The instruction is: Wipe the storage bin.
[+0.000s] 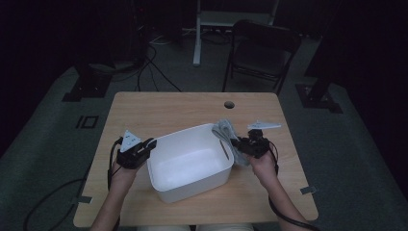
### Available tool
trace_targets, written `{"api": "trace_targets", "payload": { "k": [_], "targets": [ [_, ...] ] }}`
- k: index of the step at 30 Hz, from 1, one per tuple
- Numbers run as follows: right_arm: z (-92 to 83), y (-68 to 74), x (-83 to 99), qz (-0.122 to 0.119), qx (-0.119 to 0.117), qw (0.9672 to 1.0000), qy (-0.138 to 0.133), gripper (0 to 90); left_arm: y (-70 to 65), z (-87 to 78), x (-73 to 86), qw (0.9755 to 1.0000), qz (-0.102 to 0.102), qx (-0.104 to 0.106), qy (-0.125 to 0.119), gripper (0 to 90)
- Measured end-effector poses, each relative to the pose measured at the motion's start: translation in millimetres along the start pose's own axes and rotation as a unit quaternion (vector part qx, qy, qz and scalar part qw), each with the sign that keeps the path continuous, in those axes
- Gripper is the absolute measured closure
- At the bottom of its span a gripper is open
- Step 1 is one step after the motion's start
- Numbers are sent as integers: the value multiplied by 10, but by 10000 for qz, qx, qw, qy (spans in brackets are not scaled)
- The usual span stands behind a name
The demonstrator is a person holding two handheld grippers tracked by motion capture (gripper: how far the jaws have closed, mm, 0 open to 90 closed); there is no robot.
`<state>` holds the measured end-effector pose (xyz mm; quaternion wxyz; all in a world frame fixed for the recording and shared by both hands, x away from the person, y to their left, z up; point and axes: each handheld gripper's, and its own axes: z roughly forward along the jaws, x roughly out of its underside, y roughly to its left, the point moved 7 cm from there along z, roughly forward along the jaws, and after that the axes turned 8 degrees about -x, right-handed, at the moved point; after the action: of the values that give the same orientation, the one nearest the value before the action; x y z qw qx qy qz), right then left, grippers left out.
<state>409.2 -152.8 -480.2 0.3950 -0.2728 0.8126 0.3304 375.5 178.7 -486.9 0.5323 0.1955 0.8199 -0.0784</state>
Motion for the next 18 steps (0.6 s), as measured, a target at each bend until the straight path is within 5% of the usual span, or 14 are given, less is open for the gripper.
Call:
{"api": "trace_targets", "payload": {
  "k": [4,11,18],
  "targets": [
    [103,-13,-40,-36,-10,9999,109,773,-5,5,-3,10000,-11,-20,3,793],
    [349,-158,169,117,133,9983,556,776,-3,11,-5,10000,-2,-45,2,791],
    [270,-196,-67,270,-139,9994,144,772,-7,17,-7,10000,16,10,2,791]
  ]
}}
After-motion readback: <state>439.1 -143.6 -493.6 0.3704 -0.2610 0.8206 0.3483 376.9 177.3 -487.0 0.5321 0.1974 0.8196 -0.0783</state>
